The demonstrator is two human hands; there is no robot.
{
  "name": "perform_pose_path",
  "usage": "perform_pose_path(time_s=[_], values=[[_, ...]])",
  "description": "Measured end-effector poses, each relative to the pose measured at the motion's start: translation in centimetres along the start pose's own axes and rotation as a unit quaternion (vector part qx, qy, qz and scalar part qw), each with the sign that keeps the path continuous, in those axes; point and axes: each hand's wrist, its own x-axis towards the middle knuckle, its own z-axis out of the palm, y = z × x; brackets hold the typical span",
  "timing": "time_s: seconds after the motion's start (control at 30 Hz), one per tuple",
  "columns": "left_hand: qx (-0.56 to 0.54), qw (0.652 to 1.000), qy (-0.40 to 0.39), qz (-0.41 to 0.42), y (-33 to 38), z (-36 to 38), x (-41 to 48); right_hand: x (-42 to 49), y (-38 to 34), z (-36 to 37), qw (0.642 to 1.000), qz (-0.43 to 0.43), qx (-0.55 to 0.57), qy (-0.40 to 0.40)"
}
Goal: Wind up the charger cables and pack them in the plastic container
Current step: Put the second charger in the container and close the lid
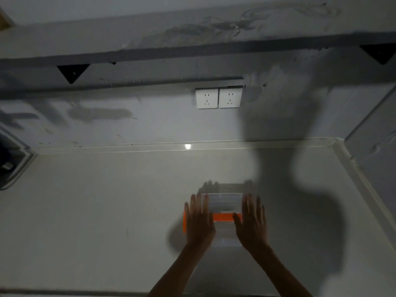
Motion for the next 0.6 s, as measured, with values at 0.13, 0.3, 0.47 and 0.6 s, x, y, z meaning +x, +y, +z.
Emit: perform_pose_path(time_s=[0.13,0.3,0.47,0.6], values=[[0.038,0.996,-0.052,0.062,-0.3,2.0,1.0,1.4,-1.9,1.9,0.998,-0.035,-0.035,-0.048],[0.063,0.995,-0.061,0.055,-0.2,2.5,1.0,1.3,-2.0,2.1,0.998,-0.020,-0.050,-0.042],[0.057,0.995,-0.059,0.057,-0.2,2.4,1.0,1.5,-2.1,2.2,0.997,-0.025,-0.044,-0.050],[0.041,0.995,-0.067,0.054,0.1,1.6,1.3,1.7,-2.0,1.9,0.997,-0.023,-0.046,-0.060]])
